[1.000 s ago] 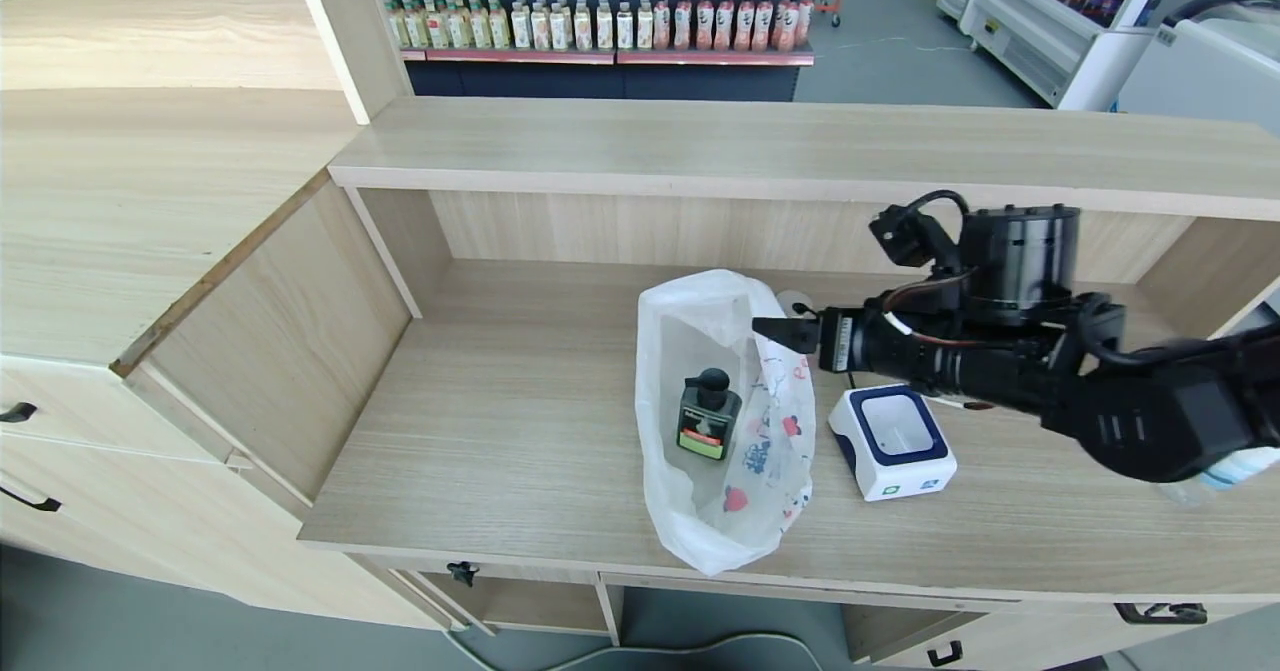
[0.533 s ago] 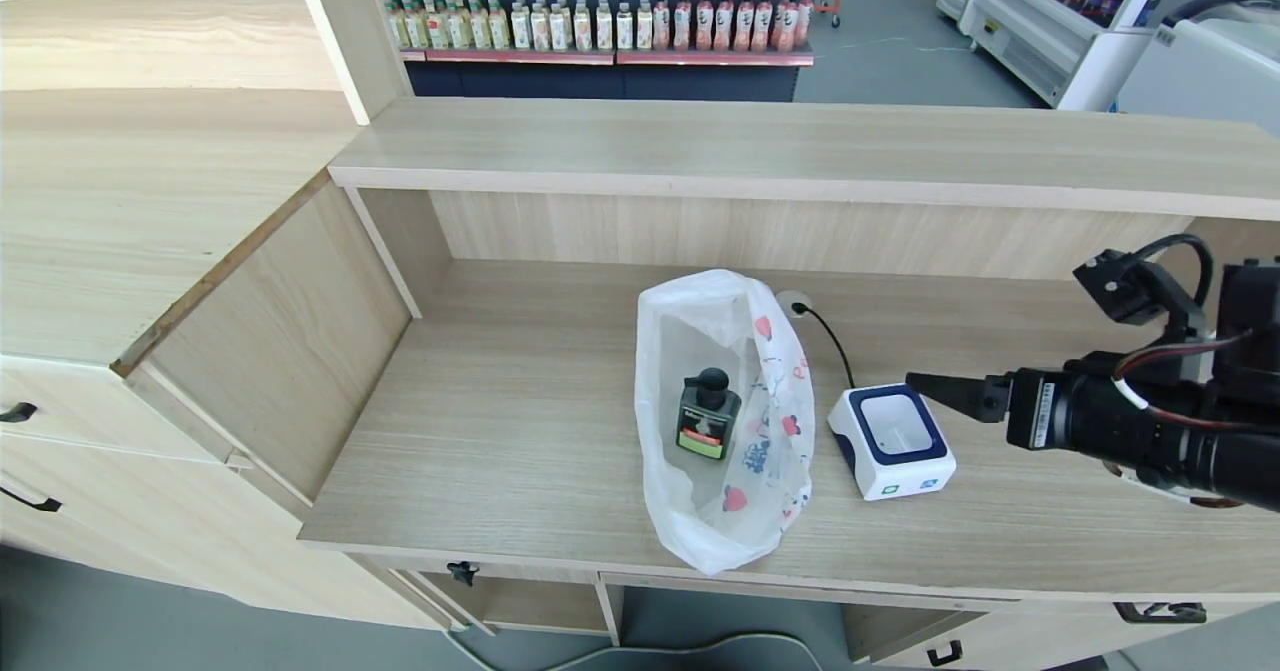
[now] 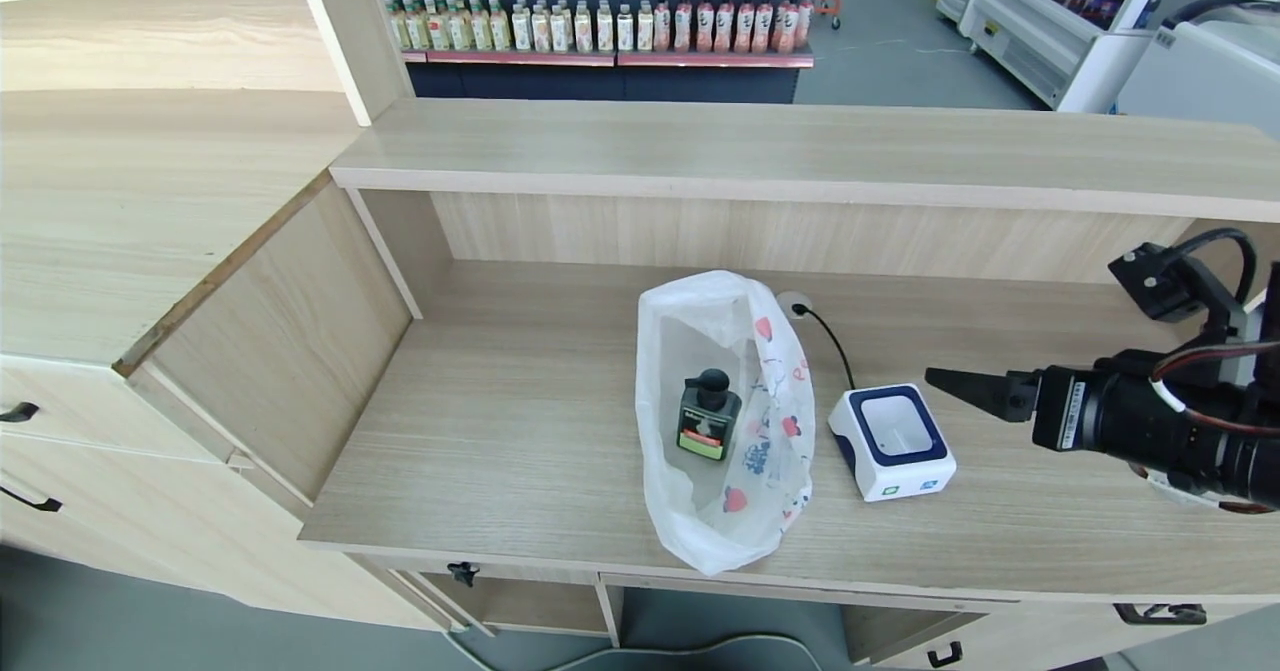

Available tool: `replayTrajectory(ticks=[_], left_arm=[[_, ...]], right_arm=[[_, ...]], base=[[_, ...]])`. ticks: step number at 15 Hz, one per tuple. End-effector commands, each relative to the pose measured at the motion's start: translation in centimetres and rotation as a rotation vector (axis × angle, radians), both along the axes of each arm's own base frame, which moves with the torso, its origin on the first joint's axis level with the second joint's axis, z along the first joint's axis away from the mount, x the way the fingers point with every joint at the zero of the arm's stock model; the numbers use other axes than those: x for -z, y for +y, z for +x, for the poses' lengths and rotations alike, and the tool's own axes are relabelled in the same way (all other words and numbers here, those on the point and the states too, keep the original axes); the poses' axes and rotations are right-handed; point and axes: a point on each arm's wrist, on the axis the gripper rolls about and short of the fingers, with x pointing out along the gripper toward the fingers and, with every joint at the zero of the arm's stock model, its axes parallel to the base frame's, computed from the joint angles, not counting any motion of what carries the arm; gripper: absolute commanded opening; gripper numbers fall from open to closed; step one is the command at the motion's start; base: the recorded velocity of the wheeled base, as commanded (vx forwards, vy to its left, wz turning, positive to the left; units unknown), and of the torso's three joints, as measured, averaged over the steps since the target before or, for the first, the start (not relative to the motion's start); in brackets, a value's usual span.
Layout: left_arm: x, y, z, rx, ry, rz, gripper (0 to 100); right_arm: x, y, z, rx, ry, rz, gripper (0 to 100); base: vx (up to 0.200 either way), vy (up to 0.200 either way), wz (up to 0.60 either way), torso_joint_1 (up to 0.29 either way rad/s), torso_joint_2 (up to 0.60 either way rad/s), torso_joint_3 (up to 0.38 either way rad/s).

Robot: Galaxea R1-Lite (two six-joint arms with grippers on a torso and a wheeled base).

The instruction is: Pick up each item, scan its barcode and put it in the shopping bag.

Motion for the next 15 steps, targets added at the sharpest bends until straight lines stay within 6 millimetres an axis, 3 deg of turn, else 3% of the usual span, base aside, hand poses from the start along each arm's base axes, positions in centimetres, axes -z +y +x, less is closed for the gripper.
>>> replayTrajectory(ticks=[1,15], left_arm=[[0.0,0.0,0.0,0.0,0.0,0.0,100],[0.0,0.0,0.0,0.0,0.0,0.0,100]], right_arm=[[-0.1,-0.2,-0.1,0.009,-0.006,0.0,100],[1.1,-1.9,-4.8,0.06,0.191,-0.043,100]], base=[[0.0,-0.2,0.0,-0.012,0.0,-0.002],[0.0,-0.2,0.0,0.004,0.0,0.004]])
